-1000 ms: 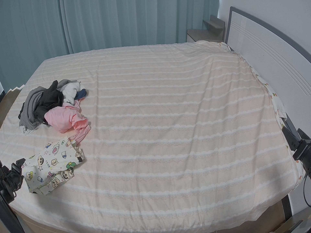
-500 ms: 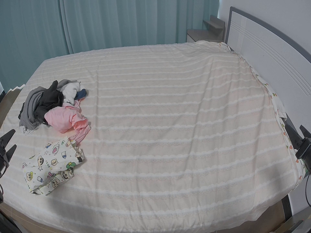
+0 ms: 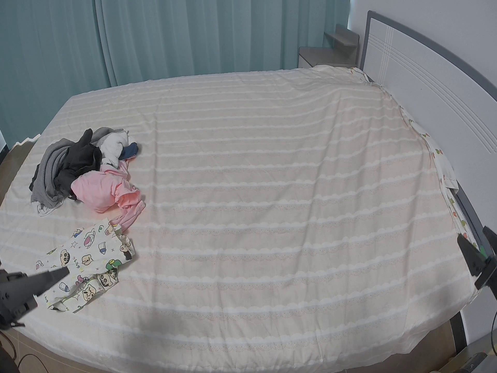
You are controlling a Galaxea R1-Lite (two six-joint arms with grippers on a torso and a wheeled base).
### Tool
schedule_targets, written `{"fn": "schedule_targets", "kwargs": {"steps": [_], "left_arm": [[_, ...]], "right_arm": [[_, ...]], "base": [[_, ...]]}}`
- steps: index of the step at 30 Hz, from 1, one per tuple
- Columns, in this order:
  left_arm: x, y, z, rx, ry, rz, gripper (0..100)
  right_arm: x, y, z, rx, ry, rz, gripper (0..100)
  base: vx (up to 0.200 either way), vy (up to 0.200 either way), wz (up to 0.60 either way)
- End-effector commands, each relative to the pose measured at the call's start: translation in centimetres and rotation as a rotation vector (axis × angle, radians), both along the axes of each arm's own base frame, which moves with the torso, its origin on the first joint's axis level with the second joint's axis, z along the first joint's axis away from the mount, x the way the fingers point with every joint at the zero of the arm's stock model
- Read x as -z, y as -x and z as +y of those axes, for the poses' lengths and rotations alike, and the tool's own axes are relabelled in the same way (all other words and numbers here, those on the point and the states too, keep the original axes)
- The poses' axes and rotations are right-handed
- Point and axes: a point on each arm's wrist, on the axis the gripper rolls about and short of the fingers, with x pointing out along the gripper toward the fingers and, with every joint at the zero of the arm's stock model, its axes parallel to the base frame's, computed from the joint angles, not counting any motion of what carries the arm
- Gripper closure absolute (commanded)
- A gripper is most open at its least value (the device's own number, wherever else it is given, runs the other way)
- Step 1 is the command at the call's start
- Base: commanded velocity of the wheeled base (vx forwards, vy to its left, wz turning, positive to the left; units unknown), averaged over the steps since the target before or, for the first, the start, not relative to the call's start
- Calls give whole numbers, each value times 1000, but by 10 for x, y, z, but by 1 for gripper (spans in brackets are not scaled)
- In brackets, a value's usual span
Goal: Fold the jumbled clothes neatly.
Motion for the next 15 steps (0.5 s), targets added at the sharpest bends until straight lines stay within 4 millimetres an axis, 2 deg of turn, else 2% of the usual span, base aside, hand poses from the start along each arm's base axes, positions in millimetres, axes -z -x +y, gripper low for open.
{"fn": "schedule_targets", "kwargs": {"steps": [1,3,4,7,9,12,13,15], "left_arm": [[20,72,-50,241,-96,-94,0],[28,86,-55,310,-91,-93,0],[29,88,-55,324,-90,-93,0],[29,105,-52,536,-68,-79,0],[28,108,-50,588,-59,-65,0],[37,116,-50,620,-67,-86,0],[40,117,-50,619,-62,-77,0],[43,115,-50,618,-44,-40,0]], "right_arm": [[21,71,-5,-78,20,-49,0],[38,86,-6,-97,26,4,0],[40,88,-6,-100,26,7,0],[51,99,-7,-85,25,27,0],[52,99,-7,-76,28,28,0],[60,96,-8,-40,35,48,0],[74,93,-8,-31,60,86,0],[73,91,-7,-27,60,45,0]], "base": [[0,0,0],[0,0,0],[0,0,0],[0,0,0],[0,0,0],[0,0,0],[0,0,0],[0,0,0]]}}
